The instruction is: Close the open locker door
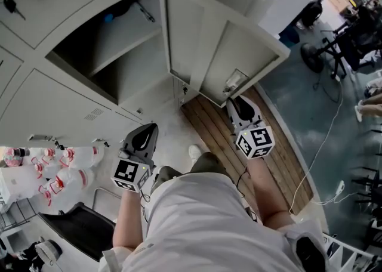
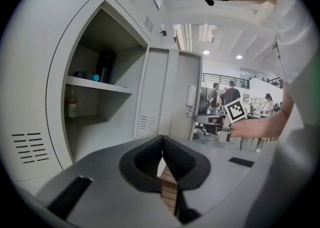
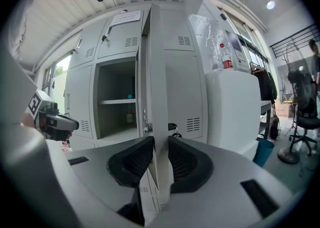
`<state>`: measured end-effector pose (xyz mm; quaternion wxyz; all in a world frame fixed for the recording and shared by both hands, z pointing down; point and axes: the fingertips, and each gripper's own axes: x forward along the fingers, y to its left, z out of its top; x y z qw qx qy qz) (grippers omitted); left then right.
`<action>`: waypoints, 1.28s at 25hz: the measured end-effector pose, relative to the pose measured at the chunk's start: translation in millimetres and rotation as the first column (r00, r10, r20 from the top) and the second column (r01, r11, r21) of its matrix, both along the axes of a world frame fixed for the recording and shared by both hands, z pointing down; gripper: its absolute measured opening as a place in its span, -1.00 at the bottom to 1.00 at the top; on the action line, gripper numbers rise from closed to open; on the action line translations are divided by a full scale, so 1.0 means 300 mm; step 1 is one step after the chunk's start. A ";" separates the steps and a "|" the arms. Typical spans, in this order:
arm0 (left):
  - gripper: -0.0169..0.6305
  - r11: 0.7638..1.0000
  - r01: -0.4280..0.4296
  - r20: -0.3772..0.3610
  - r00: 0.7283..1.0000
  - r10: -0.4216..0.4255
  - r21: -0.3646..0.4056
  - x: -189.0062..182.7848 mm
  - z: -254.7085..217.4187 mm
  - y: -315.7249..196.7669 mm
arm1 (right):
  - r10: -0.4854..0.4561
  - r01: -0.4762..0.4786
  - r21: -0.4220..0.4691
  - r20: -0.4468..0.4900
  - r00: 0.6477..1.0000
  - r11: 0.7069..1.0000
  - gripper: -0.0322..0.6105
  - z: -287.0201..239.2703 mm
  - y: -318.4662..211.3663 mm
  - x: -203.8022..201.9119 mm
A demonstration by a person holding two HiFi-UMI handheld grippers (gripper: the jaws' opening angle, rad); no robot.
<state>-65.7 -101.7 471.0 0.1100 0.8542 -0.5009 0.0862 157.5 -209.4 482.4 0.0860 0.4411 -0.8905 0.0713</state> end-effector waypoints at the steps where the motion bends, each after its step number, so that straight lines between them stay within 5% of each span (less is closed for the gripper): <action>1: -0.94 1.000 0.003 -0.002 1.000 -0.003 0.001 -0.004 -0.001 0.006 | 0.002 -0.002 -0.002 0.000 1.000 1.000 -0.58 -0.001 0.001 -0.001; 32: -0.94 0.999 0.042 -0.026 0.999 -0.041 0.029 -0.247 0.005 0.255 | -0.101 0.101 0.003 -0.008 0.995 0.995 -0.57 -0.010 0.309 -0.352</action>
